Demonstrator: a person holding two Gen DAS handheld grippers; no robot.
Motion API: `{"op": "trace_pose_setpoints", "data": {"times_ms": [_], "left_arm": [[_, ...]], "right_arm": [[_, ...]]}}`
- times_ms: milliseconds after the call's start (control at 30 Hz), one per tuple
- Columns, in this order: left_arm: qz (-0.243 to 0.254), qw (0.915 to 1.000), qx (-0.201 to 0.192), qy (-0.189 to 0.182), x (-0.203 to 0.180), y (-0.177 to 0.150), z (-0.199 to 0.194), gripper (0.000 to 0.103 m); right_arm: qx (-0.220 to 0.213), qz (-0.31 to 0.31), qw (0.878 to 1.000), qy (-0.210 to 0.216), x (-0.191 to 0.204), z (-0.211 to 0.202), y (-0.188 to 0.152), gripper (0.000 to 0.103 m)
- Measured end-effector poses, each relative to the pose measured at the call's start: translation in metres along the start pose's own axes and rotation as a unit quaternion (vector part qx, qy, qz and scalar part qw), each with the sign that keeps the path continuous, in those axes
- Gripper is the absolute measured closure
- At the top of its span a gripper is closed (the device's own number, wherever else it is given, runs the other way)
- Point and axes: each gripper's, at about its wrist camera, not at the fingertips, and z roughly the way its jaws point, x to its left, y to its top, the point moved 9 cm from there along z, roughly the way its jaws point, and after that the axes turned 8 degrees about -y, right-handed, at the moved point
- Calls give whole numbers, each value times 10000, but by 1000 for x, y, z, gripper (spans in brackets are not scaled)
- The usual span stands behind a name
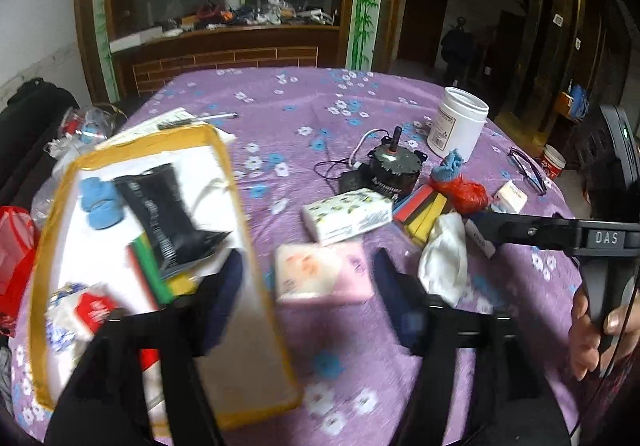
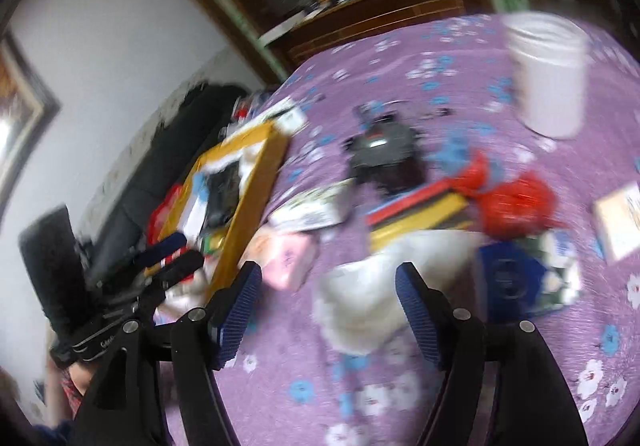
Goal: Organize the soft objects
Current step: 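Move both grippers back to the items on the table, then grasp the lemon-print tissue pack with the left gripper while the right gripper grasps the white cloth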
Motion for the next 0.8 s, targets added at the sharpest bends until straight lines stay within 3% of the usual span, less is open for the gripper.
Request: {"op": "trace_pose_setpoints", "data": {"times_ms": [300,467,567,667,800], "left_arm": [[-773,9935,757,-348,1,30,82,26],[-744,9899,1180,-269,-9,24,108,26],[-543,9887,1388,146,-8,17,118,25],[-607,9866,1479,340,-2,10,130,25],[-487,9911,1213,258,-9,9,127,31]], "right_arm": [[-353,833,9953,353,-43,-29,19,30],[-426,970,9934,445,-48,-35,23,29],[-388,1031,9926,513,-47,-33,23,29],[-385,995,9930,498,-46,-34,22,29],[-380,972,9936,425,-48,-33,21,29]]}}
